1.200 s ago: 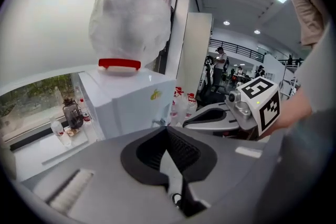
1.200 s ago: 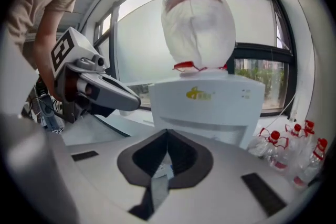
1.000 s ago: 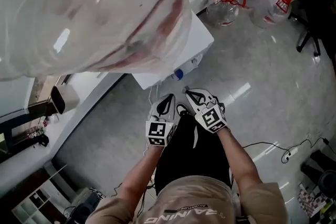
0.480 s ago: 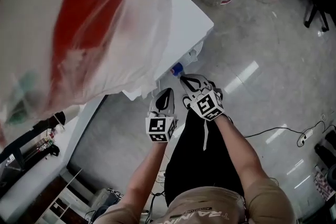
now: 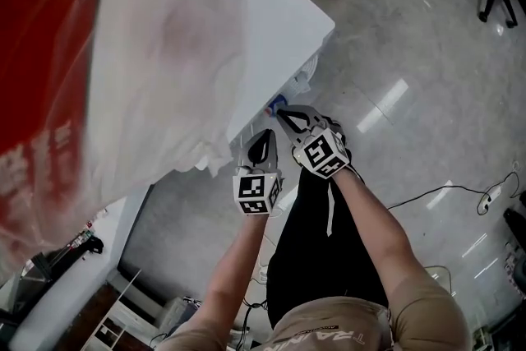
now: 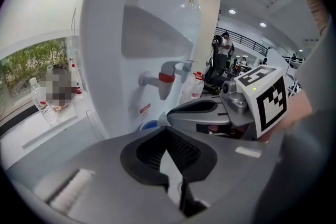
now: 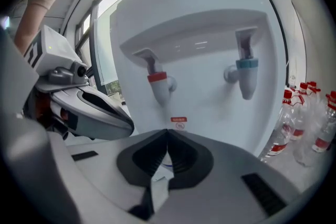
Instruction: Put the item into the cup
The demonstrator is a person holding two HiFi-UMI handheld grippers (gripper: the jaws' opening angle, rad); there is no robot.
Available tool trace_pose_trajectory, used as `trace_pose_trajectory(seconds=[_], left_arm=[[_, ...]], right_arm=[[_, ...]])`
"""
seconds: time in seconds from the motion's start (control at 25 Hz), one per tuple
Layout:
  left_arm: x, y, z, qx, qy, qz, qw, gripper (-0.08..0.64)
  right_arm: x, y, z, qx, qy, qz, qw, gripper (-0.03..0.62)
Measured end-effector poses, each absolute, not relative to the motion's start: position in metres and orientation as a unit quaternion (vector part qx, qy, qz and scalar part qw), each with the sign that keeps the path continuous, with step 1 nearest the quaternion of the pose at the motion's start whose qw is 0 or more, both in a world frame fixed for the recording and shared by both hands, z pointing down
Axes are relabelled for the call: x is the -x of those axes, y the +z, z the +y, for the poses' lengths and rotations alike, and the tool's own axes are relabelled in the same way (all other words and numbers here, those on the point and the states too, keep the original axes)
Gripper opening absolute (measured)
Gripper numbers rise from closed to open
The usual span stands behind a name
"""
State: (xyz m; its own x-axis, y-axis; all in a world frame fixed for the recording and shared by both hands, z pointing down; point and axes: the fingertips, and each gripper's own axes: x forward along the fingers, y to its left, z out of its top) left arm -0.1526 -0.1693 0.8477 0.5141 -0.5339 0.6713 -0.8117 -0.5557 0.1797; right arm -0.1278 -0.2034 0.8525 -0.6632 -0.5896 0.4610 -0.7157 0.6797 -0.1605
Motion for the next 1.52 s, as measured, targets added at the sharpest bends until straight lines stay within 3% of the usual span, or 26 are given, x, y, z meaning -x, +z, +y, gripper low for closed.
trace_pose_trajectory(seconds=[0.88, 1.52], left_arm=[[0.167, 0.852, -0.147, -0.828, 0.296, -0.402, 0.254, 0.008], [0.147, 0.732, -0.125, -0.836, 0.272, -0.414, 0.236, 0.008]], right_arm=[[0.132, 0.867, -0.206, -0.368, 0.147, -0.893, 0.213, 0.014], [0.090, 0.737, -0.134, -0.346, 0.149, -0.902, 0.210, 0.012]])
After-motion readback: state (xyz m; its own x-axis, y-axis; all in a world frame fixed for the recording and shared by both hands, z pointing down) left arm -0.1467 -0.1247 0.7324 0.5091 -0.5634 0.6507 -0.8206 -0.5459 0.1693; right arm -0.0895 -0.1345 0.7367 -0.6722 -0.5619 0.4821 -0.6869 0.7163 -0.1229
